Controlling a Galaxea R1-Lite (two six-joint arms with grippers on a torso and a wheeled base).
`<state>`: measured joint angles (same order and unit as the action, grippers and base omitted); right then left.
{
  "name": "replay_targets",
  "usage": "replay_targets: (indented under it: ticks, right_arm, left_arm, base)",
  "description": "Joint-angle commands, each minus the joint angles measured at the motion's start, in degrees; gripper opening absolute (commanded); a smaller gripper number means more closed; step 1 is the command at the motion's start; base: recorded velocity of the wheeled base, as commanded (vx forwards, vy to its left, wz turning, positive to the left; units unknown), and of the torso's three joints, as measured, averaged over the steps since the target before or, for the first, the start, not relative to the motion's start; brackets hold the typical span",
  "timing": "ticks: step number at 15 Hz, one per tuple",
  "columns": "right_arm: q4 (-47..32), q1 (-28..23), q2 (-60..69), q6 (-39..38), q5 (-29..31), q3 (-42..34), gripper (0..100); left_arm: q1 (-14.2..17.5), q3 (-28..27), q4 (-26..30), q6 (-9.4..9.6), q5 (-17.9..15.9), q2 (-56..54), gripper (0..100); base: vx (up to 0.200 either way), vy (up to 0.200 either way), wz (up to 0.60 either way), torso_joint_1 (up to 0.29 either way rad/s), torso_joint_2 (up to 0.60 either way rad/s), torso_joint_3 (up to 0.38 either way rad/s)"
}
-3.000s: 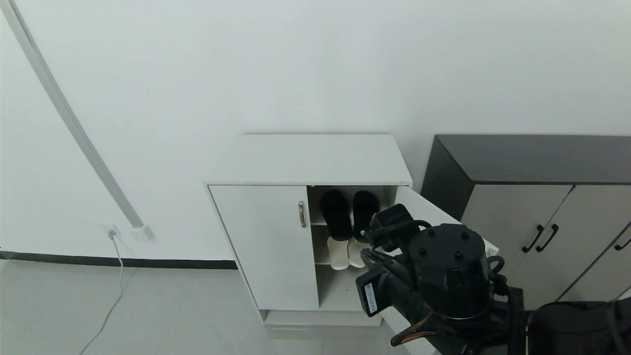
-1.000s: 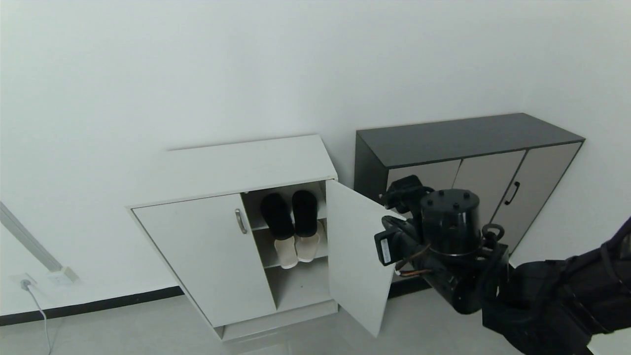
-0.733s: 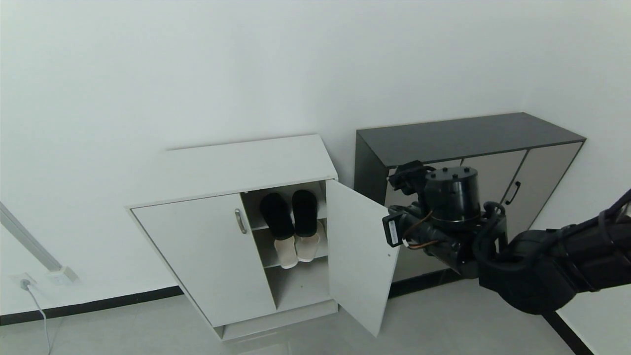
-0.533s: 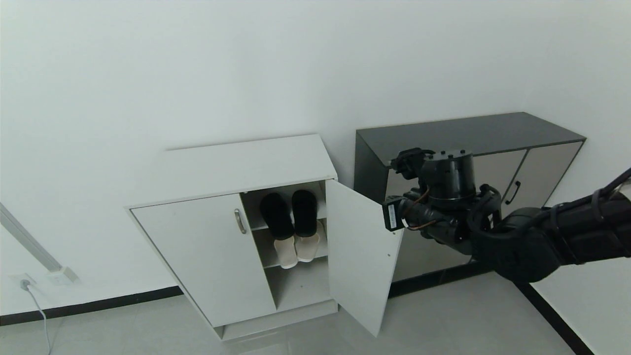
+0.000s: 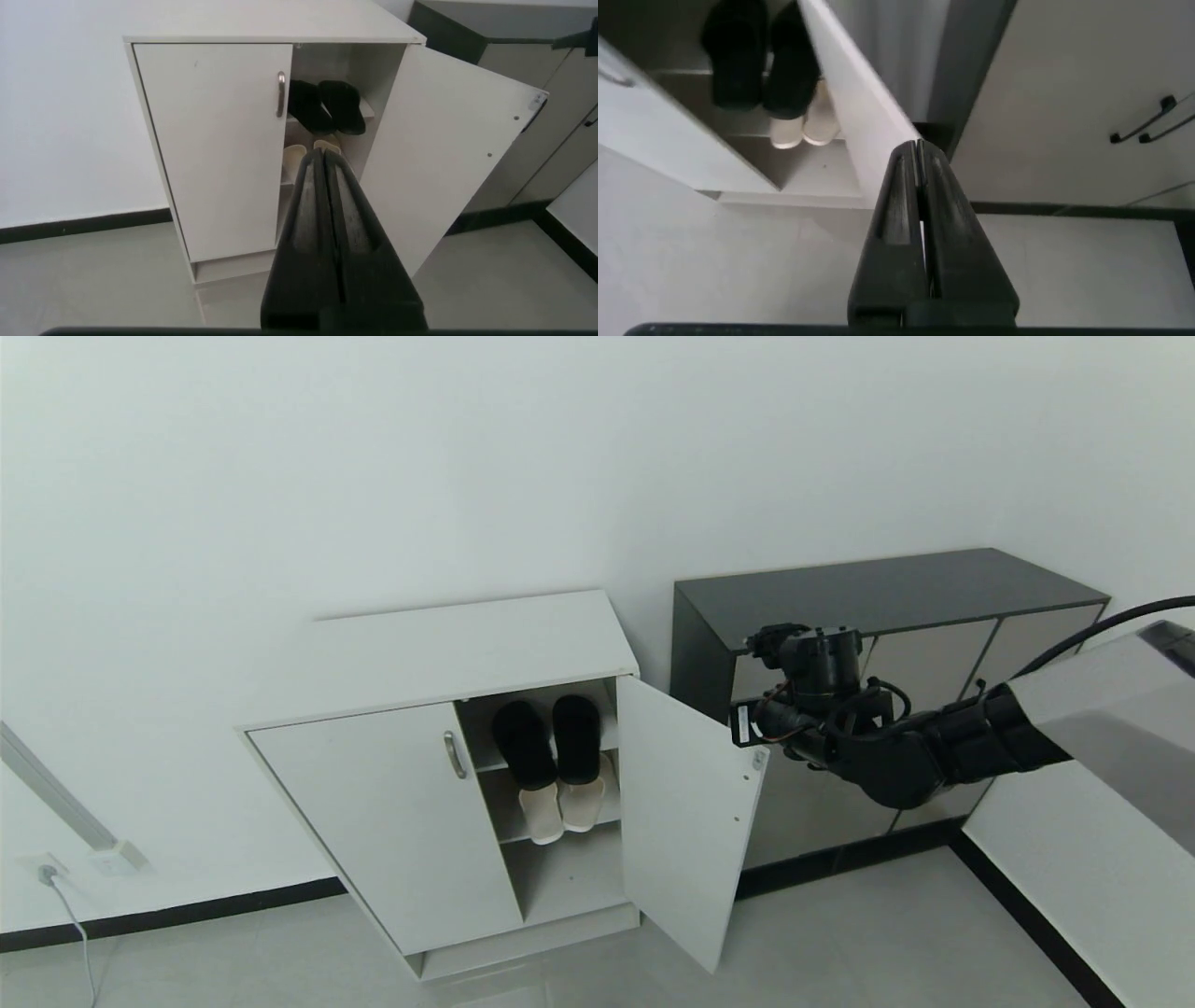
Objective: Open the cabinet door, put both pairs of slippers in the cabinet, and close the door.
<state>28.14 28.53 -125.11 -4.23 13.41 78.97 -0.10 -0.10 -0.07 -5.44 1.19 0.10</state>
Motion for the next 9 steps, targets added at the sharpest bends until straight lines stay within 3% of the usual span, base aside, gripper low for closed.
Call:
replay_targets:
  ticks: [1, 9]
  right_arm:
    - [0.08, -1.10, -4.09, 0.01, -0.05, 2.24, 0]
    - [-0.10, -3.21, -9.45, 0.01, 0.13, 7.34, 0]
  left_arm:
    - [0.01, 0.01, -0.01, -0.01, 0.04, 0.08, 0]
    - [0.01, 0.01, -0.01, -0.01, 0.04, 0.08, 0]
  base:
    - [0.000, 0.000, 0.00, 0.000, 0.00, 0.000]
    - [0.000, 0.000, 0.00, 0.000, 0.00, 0.000]
